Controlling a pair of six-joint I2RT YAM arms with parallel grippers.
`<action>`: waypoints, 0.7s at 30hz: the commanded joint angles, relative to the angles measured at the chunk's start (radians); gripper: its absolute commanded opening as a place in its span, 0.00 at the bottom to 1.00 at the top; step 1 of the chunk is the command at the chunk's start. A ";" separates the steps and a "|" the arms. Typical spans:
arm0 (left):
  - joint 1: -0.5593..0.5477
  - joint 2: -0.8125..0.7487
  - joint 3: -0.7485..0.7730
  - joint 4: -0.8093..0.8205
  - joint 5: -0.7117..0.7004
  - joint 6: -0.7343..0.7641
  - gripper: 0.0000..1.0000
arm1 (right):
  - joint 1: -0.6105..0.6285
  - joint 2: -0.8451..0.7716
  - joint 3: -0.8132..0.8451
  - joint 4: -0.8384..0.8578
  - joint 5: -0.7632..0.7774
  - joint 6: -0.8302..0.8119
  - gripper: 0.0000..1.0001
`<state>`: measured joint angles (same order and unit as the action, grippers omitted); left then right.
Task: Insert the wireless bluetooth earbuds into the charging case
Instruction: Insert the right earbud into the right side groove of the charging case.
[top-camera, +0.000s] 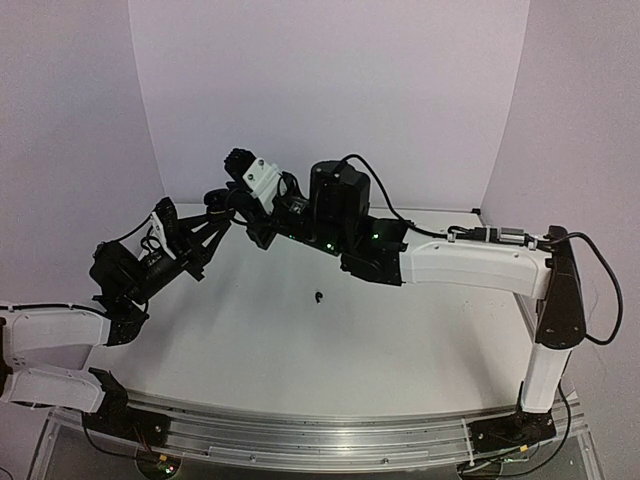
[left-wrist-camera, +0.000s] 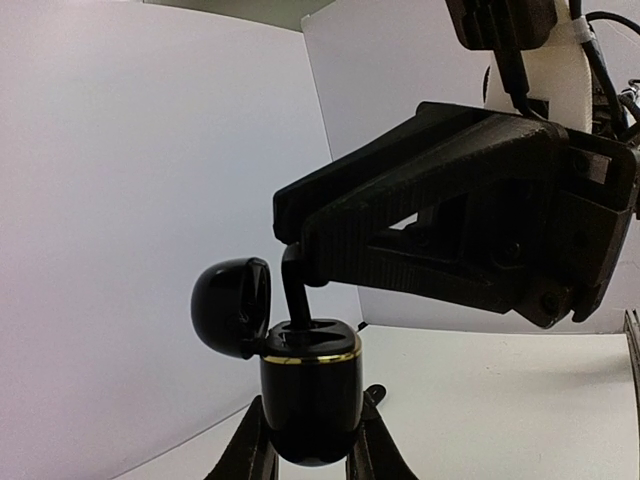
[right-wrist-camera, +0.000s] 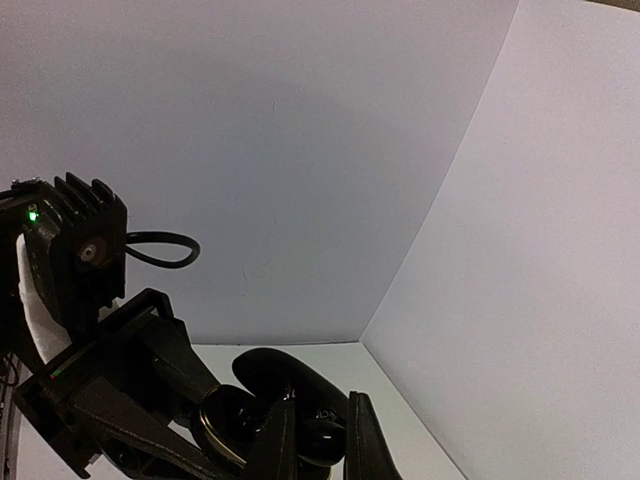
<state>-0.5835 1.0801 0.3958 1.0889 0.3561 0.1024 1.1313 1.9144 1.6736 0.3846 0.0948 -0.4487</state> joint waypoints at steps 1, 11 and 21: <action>-0.005 -0.023 0.038 0.062 -0.005 -0.015 0.00 | 0.023 -0.018 -0.021 -0.024 -0.042 -0.001 0.09; -0.006 -0.023 0.039 0.061 0.004 -0.012 0.00 | 0.023 -0.012 -0.014 -0.018 -0.041 0.006 0.13; -0.006 -0.022 0.043 0.057 0.008 -0.015 0.00 | 0.023 -0.003 -0.003 -0.018 -0.034 0.010 0.15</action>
<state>-0.5842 1.0801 0.3958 1.0899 0.3637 0.1024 1.1313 1.9144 1.6665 0.3958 0.0940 -0.4519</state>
